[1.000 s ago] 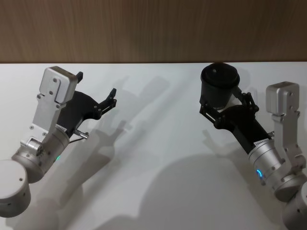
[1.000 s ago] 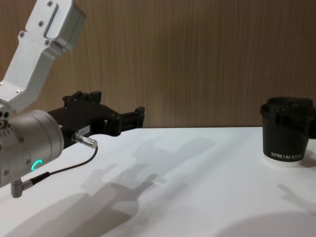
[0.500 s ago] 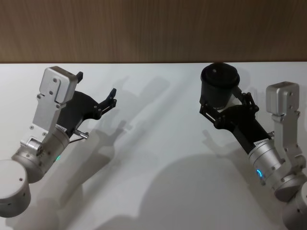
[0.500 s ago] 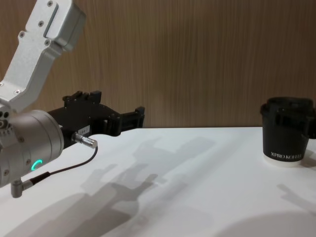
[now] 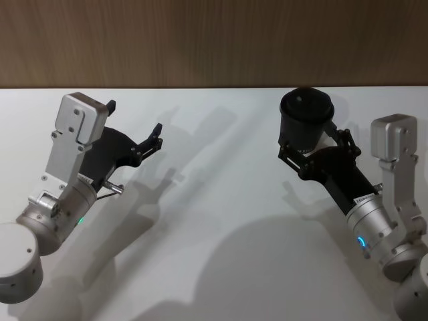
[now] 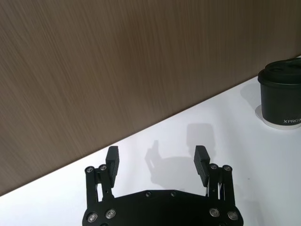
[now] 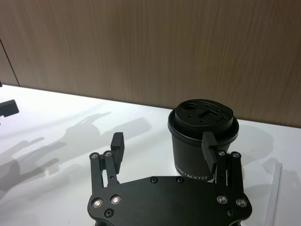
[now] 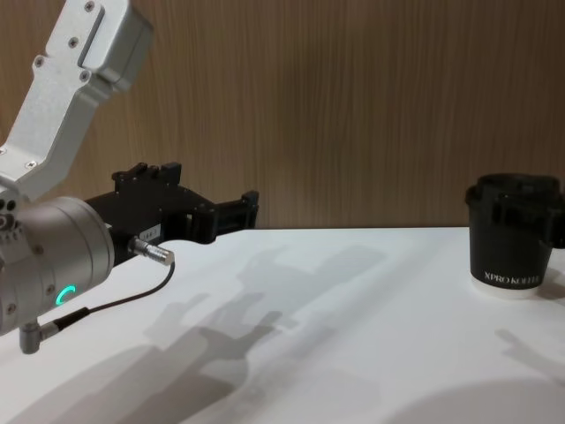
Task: Pick up the straw with one hand, pass it to the other hand, and insert it into the cup.
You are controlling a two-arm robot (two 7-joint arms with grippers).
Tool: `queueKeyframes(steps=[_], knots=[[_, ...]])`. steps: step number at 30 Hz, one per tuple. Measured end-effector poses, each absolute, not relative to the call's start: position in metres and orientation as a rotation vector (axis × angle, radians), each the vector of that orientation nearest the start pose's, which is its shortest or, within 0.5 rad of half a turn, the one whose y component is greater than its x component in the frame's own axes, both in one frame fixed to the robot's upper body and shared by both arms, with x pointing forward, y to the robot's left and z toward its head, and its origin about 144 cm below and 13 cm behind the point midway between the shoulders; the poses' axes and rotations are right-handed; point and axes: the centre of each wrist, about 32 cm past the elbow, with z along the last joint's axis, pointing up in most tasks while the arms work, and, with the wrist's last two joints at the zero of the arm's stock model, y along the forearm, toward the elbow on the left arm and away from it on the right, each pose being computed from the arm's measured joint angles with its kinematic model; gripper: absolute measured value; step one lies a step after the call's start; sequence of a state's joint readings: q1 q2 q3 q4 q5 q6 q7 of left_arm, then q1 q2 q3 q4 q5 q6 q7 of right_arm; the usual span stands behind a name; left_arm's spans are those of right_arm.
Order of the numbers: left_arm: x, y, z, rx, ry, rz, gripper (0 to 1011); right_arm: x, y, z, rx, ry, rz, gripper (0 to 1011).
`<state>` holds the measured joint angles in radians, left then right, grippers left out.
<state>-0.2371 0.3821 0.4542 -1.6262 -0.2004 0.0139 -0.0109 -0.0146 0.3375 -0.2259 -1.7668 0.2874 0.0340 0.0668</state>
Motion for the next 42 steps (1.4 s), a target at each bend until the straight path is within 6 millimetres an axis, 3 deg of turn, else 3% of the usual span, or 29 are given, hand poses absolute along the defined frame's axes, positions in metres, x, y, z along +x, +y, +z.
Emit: queueKeyframes(steps=[42], knots=[[0.492, 0.1984, 1.2044, 0.061, -0.268, 1.124, 1003, 0.4433, -0.2371, 1.1887, 0.026, -0.075, -1.229, 1001]])
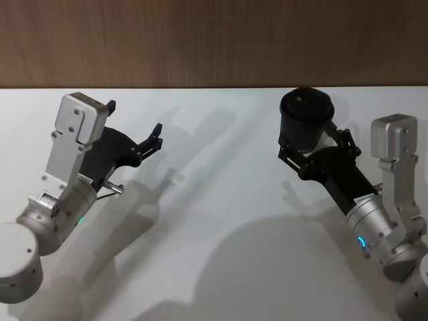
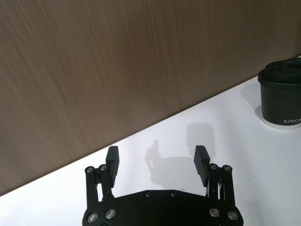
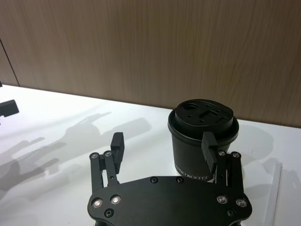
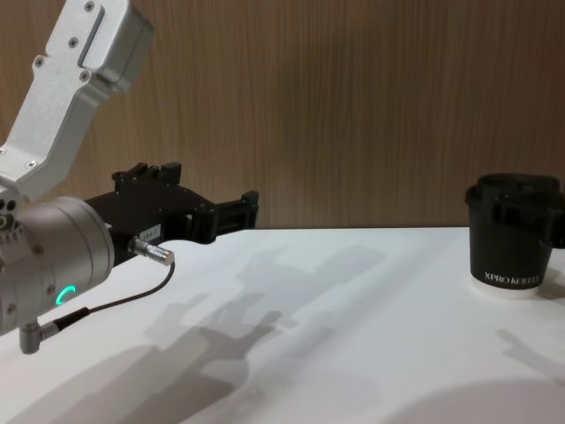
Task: Pick up the straw with one hand, pass it to the other hand, and insert it into the cup.
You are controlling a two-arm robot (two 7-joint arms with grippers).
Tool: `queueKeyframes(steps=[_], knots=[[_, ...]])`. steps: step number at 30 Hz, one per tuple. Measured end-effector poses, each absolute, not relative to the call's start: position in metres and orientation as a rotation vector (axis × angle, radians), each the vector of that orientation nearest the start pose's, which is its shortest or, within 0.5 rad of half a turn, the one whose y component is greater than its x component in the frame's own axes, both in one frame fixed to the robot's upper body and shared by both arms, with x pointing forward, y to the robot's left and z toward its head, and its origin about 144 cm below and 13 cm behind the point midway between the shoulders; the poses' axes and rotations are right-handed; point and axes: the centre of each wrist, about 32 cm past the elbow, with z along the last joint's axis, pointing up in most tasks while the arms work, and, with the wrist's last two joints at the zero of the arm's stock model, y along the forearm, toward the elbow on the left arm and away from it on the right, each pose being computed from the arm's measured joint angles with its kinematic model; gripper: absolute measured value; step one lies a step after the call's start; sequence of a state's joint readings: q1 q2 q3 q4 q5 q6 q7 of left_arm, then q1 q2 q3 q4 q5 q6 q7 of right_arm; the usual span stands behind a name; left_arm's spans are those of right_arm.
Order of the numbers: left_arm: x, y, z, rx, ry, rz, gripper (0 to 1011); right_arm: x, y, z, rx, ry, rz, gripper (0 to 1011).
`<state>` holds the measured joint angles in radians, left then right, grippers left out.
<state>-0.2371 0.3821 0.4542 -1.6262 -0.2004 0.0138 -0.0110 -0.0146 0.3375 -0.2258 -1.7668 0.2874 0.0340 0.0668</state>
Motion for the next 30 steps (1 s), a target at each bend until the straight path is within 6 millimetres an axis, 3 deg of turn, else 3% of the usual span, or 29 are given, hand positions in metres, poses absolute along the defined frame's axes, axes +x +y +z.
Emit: queueKeyframes(steps=[30], knots=[[0.492, 0.1984, 1.2044, 0.061, -0.268, 1.124, 1003, 0.4429, -0.2381, 1.1886, 0.022, -0.076, -1.236, 1001]])
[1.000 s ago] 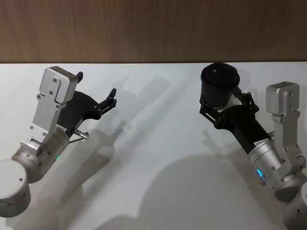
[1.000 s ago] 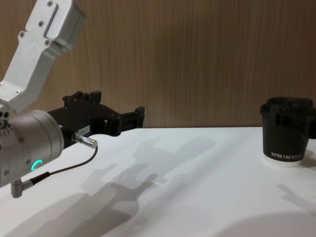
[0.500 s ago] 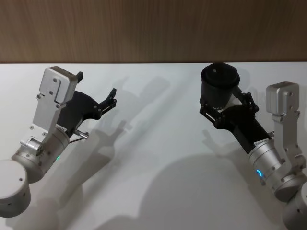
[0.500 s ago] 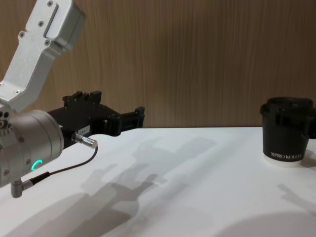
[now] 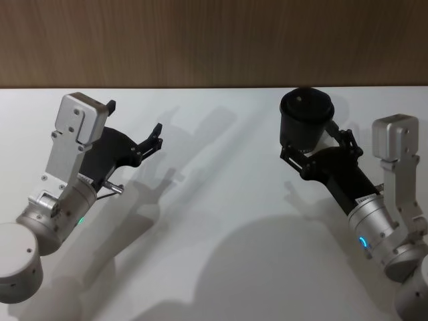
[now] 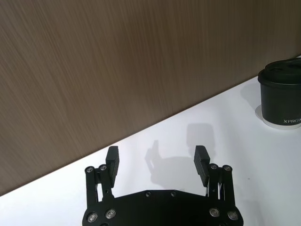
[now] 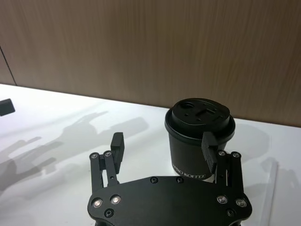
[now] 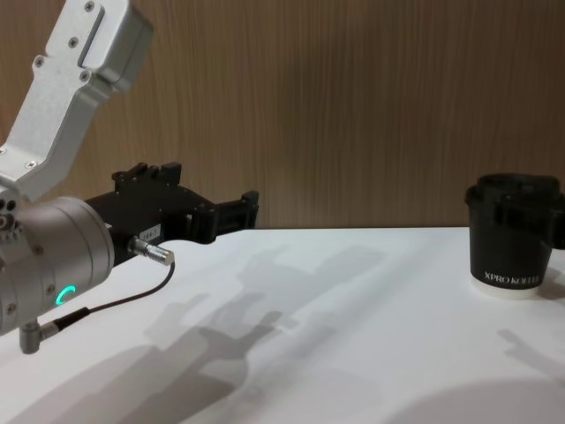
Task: Pick up the straw with one hand, pass it to the other hand, and insert it into the cup.
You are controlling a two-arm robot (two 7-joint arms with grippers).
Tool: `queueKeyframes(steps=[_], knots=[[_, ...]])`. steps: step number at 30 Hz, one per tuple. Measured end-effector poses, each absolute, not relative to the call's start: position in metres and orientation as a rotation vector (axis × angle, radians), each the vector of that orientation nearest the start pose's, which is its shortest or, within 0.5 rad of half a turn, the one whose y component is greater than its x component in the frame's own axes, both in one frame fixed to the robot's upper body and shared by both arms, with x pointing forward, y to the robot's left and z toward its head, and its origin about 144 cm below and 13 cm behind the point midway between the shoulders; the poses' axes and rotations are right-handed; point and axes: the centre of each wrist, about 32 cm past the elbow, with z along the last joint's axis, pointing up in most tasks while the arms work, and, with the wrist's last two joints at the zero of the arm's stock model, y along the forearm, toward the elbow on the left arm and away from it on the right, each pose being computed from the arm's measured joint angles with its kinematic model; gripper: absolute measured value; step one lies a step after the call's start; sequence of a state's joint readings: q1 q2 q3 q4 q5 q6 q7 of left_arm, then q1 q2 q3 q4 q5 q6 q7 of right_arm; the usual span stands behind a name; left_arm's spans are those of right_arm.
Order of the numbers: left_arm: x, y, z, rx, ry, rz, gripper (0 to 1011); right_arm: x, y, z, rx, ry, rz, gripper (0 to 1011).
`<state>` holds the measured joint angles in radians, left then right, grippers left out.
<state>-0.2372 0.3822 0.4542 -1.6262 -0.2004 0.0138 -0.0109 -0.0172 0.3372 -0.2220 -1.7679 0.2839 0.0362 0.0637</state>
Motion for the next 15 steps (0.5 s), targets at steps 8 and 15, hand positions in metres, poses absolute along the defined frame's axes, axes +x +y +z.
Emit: queueKeyframes(steps=[8, 15], knots=[[0.492, 0.198, 1.204, 0.061, -0.268, 1.124, 1003, 0.443, -0.243, 1.19, 0.006, -0.083, -1.262, 1001], [0.492, 0.198, 1.204, 0.061, -0.268, 1.124, 1003, 0.444, -0.25, 1.195, -0.016, -0.098, -1.286, 1001]])
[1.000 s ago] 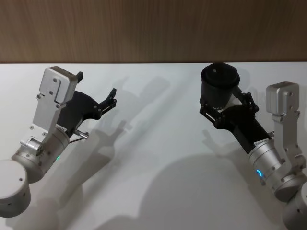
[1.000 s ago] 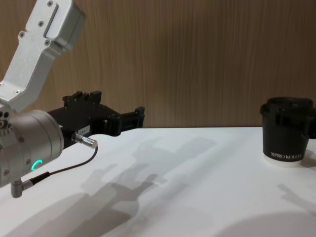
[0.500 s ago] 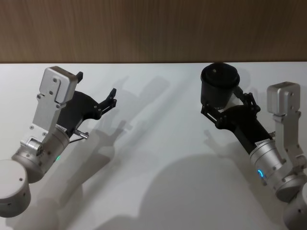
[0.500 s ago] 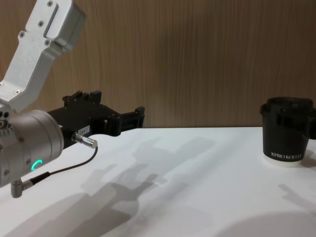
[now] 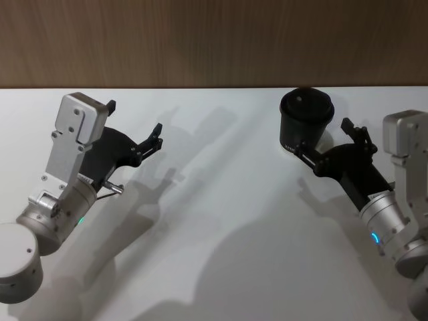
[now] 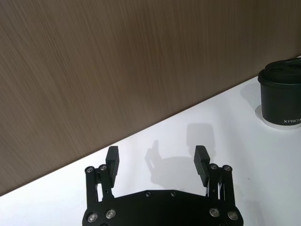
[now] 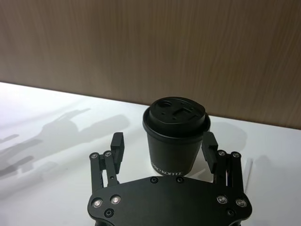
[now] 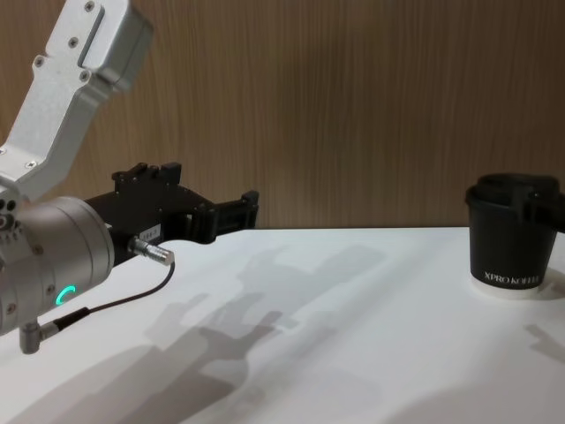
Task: Pick up the straw with one hand, pass it to the other hand, and insert it into the cup.
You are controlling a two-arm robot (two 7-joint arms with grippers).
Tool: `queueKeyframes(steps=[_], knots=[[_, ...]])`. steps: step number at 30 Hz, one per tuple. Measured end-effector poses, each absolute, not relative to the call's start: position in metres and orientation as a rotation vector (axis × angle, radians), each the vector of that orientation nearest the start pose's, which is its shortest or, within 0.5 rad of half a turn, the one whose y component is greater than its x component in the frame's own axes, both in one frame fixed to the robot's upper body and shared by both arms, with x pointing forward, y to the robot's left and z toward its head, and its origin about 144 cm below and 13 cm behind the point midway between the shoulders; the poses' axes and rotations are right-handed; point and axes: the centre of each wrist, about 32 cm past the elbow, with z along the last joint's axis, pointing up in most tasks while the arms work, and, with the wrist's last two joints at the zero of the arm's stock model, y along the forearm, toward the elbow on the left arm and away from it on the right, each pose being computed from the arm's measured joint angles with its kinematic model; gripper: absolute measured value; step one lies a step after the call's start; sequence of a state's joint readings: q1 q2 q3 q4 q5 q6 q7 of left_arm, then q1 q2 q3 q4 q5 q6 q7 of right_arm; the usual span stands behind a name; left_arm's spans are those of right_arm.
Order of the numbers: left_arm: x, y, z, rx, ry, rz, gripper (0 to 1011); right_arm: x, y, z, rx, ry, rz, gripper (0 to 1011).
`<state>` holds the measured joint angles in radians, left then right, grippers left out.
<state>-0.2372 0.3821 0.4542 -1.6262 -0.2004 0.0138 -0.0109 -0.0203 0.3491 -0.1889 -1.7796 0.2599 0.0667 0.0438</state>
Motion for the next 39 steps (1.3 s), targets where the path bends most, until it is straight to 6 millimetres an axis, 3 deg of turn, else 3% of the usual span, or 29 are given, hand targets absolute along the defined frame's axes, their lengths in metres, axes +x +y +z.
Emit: queueKeyframes(steps=[19, 39], knots=[[0.492, 0.198, 1.204, 0.061, -0.268, 1.124, 1003, 0.441, -0.263, 1.204, -0.108, -0.071, -1.372, 1001], [0.492, 0.198, 1.204, 0.061, -0.268, 1.124, 1003, 0.443, -0.267, 1.198, -0.202, 0.043, -1.463, 1001]])
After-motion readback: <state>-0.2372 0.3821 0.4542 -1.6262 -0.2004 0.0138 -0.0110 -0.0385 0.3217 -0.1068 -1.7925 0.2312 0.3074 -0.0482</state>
